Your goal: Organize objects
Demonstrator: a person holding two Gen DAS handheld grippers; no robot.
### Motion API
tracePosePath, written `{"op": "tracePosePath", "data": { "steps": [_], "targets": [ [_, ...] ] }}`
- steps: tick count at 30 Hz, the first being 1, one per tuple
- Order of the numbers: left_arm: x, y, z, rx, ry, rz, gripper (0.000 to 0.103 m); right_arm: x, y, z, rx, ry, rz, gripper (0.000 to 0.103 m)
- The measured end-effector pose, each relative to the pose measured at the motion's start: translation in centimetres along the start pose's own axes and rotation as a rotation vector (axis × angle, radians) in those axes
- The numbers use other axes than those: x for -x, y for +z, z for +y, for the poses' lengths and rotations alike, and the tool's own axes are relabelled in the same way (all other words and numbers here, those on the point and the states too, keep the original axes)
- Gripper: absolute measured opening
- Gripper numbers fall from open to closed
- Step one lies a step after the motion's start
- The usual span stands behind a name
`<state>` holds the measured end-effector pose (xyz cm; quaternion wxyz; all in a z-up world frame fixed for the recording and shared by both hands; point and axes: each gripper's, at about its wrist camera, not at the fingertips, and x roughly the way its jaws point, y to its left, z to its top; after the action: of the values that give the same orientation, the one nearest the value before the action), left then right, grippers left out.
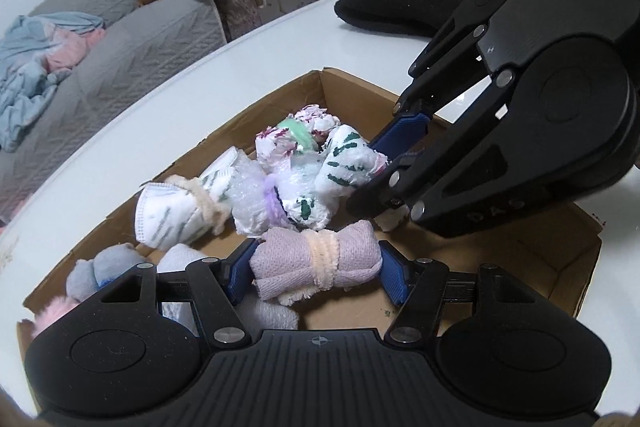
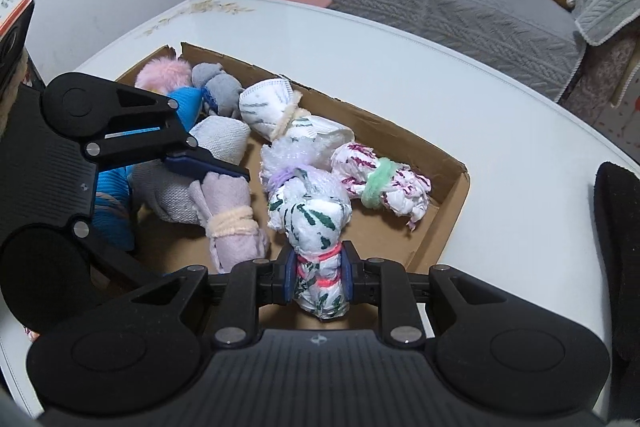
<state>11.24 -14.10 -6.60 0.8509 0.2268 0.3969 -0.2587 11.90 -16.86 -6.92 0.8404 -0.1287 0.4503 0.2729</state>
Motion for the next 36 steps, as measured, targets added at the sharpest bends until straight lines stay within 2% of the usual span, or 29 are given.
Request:
{"op": "tracePosePath", "data": {
  "steps": [7, 9, 12, 24, 29, 34, 36],
  "targets": [
    [-0.9, 1.3, 0.8, 0.088, -0.010, 0.086, 0.072, -0.6, 1.3, 0.3, 0.012, -0.046, 0.067, 0.029],
    [-0.8, 1.4, 0.7, 0.094, -0.011, 0.102, 0.076, -0.4, 1.5, 0.2, 0.012, -0.061, 0.075, 0.037],
    [-0.6, 1.4, 0.6, 0.102, -0.011, 0.110, 0.080, 0.1, 1.6, 0.3, 0.007, -0.066, 0.075, 0.046],
    [2.0, 1.6, 0.8, 0.187, -0.010, 0.139, 0.087, 1.5, 2.3, 1.3, 0.014, -0.090, 0.063, 0.057],
    [3.4, 1.6, 1.0, 0.225, -0.012, 0.124, 0.091, 1.9, 2.5, 1.3, 0.014, -0.109, 0.059, 0.065],
    [4.5, 1.5, 1.1, 0.249, 0.006, 0.122, 0.094, 2.3, 2.6, 1.6, 0.020, -0.120, 0.062, 0.065],
    [5.0, 1.4, 1.0, 0.257, 0.012, 0.118, 0.094, 2.6, 2.5, 1.8, 0.018, -0.121, 0.058, 0.069]
  ]
}}
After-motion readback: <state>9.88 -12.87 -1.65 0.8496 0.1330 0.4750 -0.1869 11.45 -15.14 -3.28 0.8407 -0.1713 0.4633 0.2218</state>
